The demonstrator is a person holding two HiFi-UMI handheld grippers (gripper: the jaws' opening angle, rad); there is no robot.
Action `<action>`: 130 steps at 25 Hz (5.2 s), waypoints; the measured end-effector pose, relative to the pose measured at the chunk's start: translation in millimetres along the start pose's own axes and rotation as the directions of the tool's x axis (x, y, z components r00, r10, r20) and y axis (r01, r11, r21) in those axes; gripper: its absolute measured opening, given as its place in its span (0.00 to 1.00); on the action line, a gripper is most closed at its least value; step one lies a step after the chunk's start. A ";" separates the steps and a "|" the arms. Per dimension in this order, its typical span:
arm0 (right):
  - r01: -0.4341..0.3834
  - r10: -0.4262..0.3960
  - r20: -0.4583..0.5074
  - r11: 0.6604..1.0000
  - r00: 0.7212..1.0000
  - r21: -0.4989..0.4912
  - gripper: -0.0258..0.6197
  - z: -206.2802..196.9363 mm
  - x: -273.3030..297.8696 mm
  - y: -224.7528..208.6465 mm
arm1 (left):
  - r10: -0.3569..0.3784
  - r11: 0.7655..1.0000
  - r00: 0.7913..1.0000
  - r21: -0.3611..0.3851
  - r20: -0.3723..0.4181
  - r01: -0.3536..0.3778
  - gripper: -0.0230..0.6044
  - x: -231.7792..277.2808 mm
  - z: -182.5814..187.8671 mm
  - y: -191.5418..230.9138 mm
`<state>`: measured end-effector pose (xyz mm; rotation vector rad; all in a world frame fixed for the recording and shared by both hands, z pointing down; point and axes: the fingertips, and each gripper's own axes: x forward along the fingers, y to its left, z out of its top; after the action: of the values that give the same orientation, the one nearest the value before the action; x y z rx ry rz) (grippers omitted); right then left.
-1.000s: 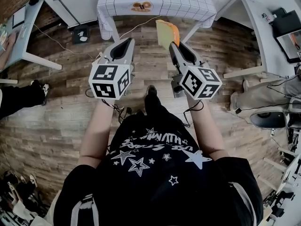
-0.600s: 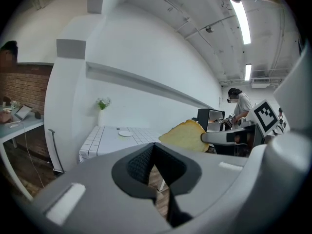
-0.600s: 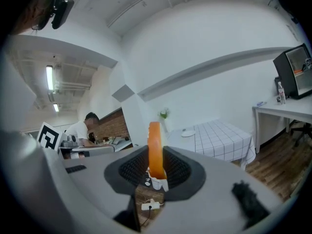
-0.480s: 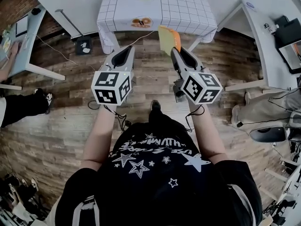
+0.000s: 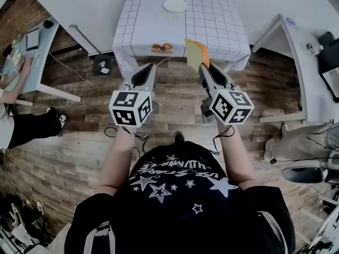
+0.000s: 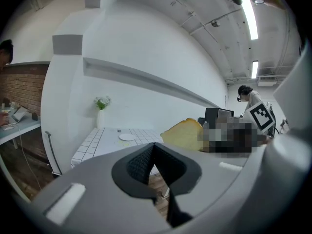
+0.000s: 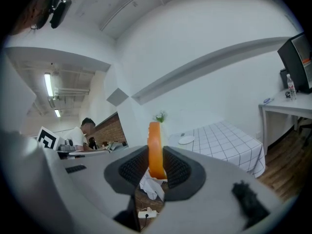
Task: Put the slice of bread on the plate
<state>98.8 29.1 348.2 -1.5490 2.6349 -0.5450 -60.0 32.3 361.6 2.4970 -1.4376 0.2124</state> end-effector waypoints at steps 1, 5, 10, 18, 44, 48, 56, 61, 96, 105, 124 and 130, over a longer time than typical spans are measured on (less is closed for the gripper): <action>-0.001 0.001 0.000 1.000 1.000 0.003 0.19 1.8 2.8 -5.0 | 0.003 1.000 1.000 0.000 -0.004 -0.003 0.05 5.9 0.5 0.7; -0.018 0.018 -0.006 1.000 1.000 0.013 0.19 7.3 15.3 -24.9 | 0.023 1.000 1.000 -0.002 -0.004 -0.023 0.05 29.0 7.2 4.9; -0.038 0.038 -0.017 0.999 0.999 0.022 0.19 10.2 23.9 -47.0 | 0.043 0.999 0.999 -0.007 -0.004 -0.043 0.05 48.6 7.9 2.1; -0.054 0.056 -0.040 0.998 0.998 0.034 0.19 5.0 27.3 -62.0 | 0.071 0.997 0.997 -0.007 -0.008 -0.071 0.05 58.8 9.6 4.4; 0.031 -0.030 -0.102 0.999 0.994 0.007 0.19 15.3 157.3 -110.9 | -0.034 0.999 0.999 -0.032 -0.014 0.033 0.05 183.0 30.9 95.1; 0.052 -0.052 -0.115 0.999 0.992 0.003 0.19 20.1 188.0 -115.6 | -0.050 0.998 0.999 -0.042 -0.021 0.049 0.05 204.5 37.7 120.2; 0.078 -0.079 -0.114 0.997 0.990 -0.011 0.19 36.6 244.2 -120.1 | -0.084 0.996 0.996 -0.035 -0.028 0.083 0.05 241.7 55.5 162.8; 0.098 -0.101 -0.121 0.995 0.988 -0.029 0.19 44.2 279.5 -125.1 | -0.101 0.994 0.995 -0.032 -0.026 0.100 0.05 266.0 65.8 189.0; 0.042 -0.099 -0.256 0.975 0.962 -0.220 0.19 48.2 425.0 -214.0 | -0.028 0.998 0.994 -0.059 -0.102 0.022 0.05 383.9 76.3 268.3; -0.134 -0.091 -0.326 0.786 0.941 -0.604 0.19 37.3 476.8 -224.8 | 0.015 0.997 0.992 -0.074 -0.124 -0.024 0.05 410.7 73.2 274.3; -0.457 -0.025 -0.502 0.375 0.865 -0.806 0.19 -55.5 489.3 -208.7 | 0.049 0.989 0.981 -0.125 -0.187 -0.074 0.05 424.9 47.1 285.9; -0.489 -0.025 -0.537 0.381 0.843 -0.784 0.21 -74.6 486.6 -209.4 | 0.027 0.991 0.982 -0.126 -0.188 -0.052 0.05 423.5 44.0 279.5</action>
<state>15.2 -457.4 554.3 -1.0768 3.7820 0.8893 -89.1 -465.5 465.3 2.2801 -1.3798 0.3378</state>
